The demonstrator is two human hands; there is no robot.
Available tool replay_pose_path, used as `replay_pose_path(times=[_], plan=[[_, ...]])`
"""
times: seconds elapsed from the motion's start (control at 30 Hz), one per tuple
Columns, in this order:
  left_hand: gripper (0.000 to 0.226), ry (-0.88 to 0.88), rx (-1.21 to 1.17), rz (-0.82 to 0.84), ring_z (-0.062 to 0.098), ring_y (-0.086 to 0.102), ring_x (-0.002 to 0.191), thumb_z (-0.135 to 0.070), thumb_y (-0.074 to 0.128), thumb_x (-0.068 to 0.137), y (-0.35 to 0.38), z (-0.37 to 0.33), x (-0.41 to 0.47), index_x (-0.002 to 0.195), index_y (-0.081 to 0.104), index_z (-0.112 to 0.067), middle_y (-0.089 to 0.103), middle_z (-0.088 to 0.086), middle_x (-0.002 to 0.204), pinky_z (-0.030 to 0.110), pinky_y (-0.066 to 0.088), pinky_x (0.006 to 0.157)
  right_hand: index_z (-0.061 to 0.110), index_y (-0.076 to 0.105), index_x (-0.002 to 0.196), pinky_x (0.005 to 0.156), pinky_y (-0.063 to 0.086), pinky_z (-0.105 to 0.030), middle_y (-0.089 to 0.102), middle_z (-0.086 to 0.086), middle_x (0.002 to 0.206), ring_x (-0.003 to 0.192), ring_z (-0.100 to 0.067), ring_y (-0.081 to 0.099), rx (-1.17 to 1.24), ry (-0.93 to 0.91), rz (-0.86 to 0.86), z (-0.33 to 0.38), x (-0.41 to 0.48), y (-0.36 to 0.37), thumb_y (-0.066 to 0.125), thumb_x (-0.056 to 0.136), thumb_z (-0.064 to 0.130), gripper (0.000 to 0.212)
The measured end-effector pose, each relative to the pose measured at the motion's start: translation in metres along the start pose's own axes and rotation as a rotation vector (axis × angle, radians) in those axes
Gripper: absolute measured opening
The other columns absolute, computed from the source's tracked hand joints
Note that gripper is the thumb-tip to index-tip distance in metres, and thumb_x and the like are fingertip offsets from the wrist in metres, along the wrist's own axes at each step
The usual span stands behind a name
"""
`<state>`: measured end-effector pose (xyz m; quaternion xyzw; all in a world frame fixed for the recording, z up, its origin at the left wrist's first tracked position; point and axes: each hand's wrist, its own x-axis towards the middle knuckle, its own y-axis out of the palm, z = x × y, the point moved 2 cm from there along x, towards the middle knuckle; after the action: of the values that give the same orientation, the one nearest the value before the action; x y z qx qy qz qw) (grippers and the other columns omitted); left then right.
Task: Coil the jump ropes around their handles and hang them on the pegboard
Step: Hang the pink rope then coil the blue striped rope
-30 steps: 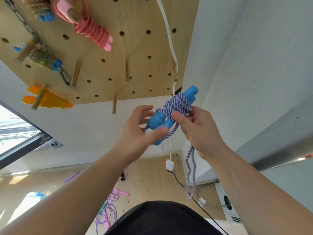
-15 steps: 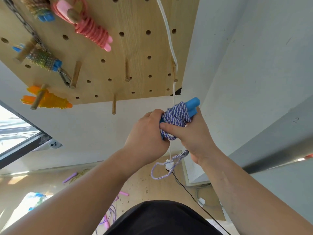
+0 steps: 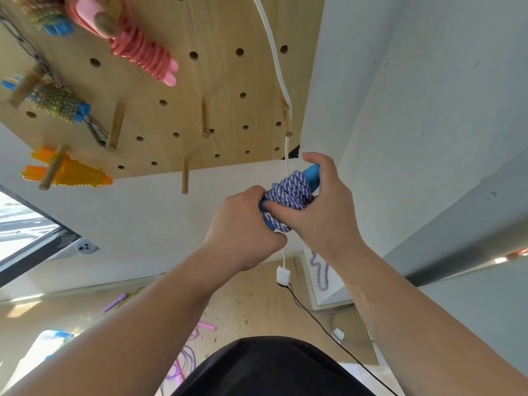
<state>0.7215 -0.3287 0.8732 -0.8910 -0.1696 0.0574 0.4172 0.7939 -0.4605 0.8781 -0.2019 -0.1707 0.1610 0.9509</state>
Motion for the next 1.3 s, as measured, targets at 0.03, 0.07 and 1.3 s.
replay_pose_path(times=[0.03,0.07,1.3], plan=[[0.031,-0.006,-0.004,0.009,0.011,0.054,0.063,-0.02,0.075,0.064,-0.001,0.0,0.001,0.078,0.047,-0.023,0.056,-0.006,0.07,0.03,0.043,0.054,0.03,0.045,0.132,0.072,0.053,-0.018,0.057,0.018,0.095,0.079,-0.007,0.063,-0.008,-0.01,-0.008,0.0,0.001,0.0,0.092,0.064,0.048,0.084],[0.031,-0.008,-0.005,0.016,0.012,0.055,0.064,-0.02,0.075,0.064,-0.002,0.0,0.001,0.08,0.05,-0.022,0.057,-0.007,0.072,0.03,0.045,0.055,0.028,0.046,0.131,0.069,0.05,-0.015,0.057,0.017,0.092,0.076,-0.006,0.062,-0.012,-0.017,-0.018,-0.001,0.001,0.0,0.091,0.066,0.047,0.081],[0.04,-0.547,-0.947,0.217,0.025,0.051,0.068,0.009,0.069,0.06,-0.005,0.009,-0.004,0.098,0.064,-0.005,0.064,0.014,0.088,0.026,0.04,0.044,0.032,0.063,0.116,0.048,0.033,-0.014,0.047,-0.002,0.052,0.047,-0.01,0.038,0.255,0.148,0.372,0.001,-0.022,-0.011,0.046,0.107,0.029,0.02]])
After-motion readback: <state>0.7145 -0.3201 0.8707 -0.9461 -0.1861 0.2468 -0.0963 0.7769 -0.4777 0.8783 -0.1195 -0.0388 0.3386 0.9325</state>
